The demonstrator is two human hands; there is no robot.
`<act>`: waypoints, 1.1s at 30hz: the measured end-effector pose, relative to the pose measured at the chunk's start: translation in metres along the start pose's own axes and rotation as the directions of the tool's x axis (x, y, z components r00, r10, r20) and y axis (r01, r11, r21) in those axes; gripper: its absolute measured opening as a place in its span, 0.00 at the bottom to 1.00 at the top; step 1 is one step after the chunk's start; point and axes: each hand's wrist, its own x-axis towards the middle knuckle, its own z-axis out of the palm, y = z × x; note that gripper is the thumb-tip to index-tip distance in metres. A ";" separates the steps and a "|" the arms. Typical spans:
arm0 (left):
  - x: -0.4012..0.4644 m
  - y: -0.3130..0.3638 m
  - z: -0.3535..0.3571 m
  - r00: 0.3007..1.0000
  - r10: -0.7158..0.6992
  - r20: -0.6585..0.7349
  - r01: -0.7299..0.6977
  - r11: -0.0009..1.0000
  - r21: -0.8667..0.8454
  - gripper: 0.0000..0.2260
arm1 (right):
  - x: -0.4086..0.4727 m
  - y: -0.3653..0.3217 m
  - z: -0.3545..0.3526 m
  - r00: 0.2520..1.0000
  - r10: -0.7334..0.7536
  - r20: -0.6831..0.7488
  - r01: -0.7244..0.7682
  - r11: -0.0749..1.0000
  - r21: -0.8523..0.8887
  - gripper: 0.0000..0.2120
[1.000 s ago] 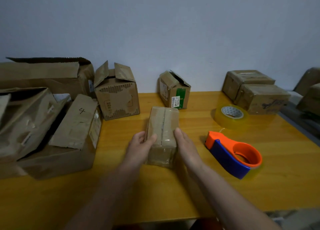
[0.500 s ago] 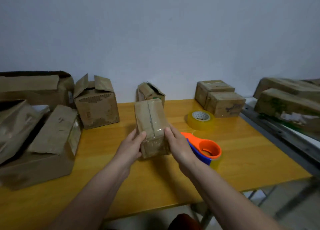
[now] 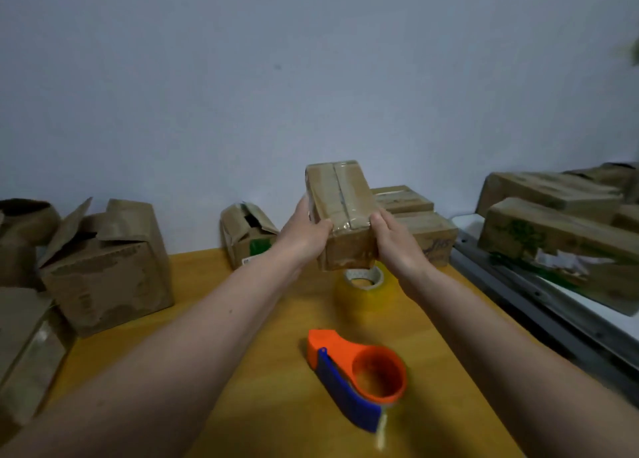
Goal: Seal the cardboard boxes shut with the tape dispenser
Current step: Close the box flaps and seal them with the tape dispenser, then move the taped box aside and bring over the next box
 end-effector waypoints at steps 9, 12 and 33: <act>0.136 -0.022 0.051 0.996 0.040 0.075 -0.059 0.964 0.259 0.25 | 0.130 0.075 0.004 0.997 -0.071 0.031 0.074 0.993 -0.097 0.15; 0.169 -0.044 0.067 0.993 0.036 0.115 -0.076 0.927 0.367 0.22 | 0.154 0.111 0.013 0.999 -0.025 0.047 0.033 0.985 -0.167 0.20; 0.181 -0.128 0.066 0.955 -0.015 0.296 -0.103 0.920 0.378 0.25 | 0.173 0.146 0.031 0.968 0.152 0.199 0.084 0.553 -0.829 0.39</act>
